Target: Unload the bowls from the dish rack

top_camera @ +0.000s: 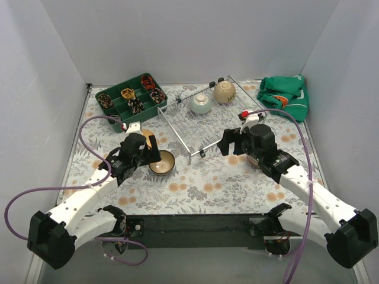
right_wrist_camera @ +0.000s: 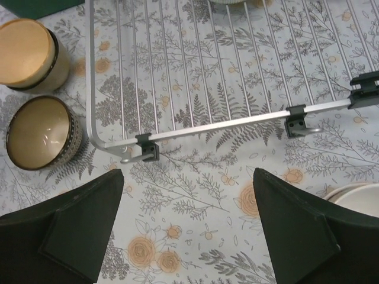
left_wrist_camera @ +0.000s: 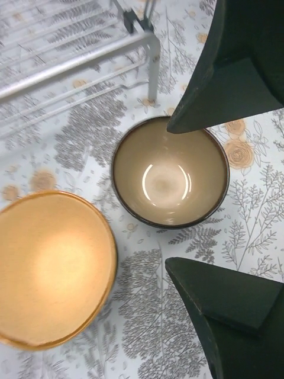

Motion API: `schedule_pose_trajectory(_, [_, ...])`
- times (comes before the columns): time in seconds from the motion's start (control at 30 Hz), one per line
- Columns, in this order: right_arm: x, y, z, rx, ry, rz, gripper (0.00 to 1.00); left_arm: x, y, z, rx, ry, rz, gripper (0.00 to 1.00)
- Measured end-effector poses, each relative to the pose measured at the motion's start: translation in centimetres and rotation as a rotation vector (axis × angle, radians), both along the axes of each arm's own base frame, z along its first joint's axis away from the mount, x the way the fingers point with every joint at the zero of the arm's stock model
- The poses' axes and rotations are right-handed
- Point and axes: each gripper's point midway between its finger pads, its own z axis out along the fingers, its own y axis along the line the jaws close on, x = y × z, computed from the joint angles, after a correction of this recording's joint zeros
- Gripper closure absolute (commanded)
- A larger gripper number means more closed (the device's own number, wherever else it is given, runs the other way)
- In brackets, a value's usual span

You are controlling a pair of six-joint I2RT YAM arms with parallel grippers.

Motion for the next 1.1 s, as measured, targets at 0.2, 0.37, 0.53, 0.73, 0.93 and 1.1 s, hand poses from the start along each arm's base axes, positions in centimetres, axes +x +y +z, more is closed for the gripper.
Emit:
schedule_pose_trajectory(0.2, [2.6,1.9,1.5,0.027,0.03,-0.015,0.01,1.4,0.4,5.1,0.019,-0.179,-0.033,0.02])
schedule_pose_trajectory(0.37, [3.6,2.0,1.5,0.047,0.057,-0.046,0.01,2.9,0.0,7.5,0.074,-0.261,-0.09,0.02])
schedule_pose_trajectory(0.53, [4.1,-0.1,0.8,0.036,0.095,-0.121,0.01,6.2,-1.9,9.7,0.132,-0.325,-0.163,0.02])
schedule_pose_trajectory(0.73, [3.9,-5.9,1.2,0.012,0.082,-0.282,0.01,11.5,-5.2,10.5,0.216,-0.351,-0.253,0.02])
schedule_pose_trajectory(0.93, [2.1,-8.4,1.5,-0.026,0.046,-0.333,0.01,15.8,-10.7,9.2,0.374,-0.372,-0.402,0.02])
schedule_pose_trajectory(1.1, [0.8,-8.9,0.1,-0.052,0.071,-0.322,0.01,19.0,-15.4,7.1,0.548,-0.41,-0.538,0.02])
